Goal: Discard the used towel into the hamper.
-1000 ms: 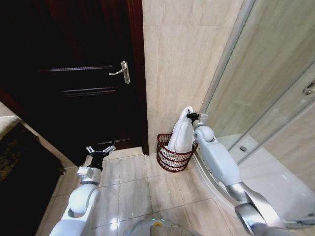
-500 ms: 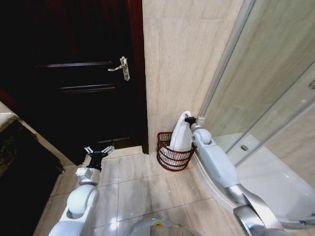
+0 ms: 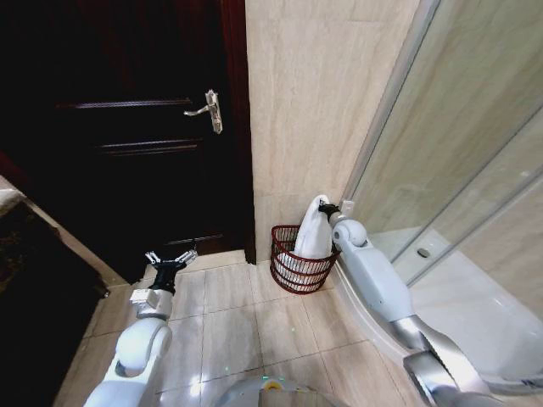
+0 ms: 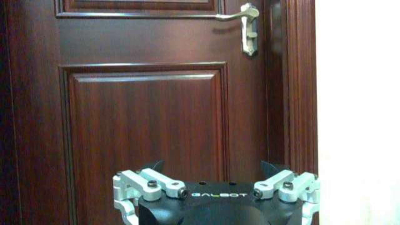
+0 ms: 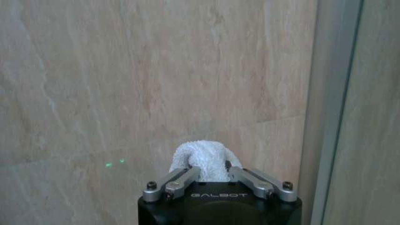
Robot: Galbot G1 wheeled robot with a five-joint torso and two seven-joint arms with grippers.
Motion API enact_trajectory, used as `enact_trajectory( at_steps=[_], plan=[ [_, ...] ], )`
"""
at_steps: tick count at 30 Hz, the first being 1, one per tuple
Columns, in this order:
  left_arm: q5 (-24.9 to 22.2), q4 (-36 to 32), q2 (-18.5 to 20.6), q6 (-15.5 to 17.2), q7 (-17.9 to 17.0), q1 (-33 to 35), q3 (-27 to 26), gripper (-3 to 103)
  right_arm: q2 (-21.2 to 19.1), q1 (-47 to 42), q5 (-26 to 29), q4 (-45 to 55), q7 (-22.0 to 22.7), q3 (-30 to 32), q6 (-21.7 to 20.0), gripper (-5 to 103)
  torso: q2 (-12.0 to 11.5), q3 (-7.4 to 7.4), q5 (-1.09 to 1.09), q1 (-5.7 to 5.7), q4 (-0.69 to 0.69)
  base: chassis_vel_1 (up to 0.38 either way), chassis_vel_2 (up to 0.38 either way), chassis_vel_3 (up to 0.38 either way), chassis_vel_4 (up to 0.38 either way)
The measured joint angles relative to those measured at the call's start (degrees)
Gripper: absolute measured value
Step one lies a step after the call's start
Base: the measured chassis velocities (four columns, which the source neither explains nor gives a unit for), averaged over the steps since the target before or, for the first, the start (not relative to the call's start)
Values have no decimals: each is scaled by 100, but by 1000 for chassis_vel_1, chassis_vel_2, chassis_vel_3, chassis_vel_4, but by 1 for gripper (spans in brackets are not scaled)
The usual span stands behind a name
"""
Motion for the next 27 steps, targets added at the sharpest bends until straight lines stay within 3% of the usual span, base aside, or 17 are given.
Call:
enact_trajectory(
  at_steps=[10,21,27],
  plan=[
    [-5,29,-4,-33,8,16,-66,100,45,35,-74,-211,-16,-72,3,5,-229,-137,0,-92,0,0,0,0,0],
    [-28,65,-15,-78,44,42,-129,100,23,50,114,-169,-1,-100,-715,5,-518,-330,0,-188,0,0,0,0,0],
    [-35,64,-12,-79,46,38,-145,100,30,18,96,-181,-29,-100,-786,5,-634,-407,0,-229,0,0,0,0,0]
  ],
)
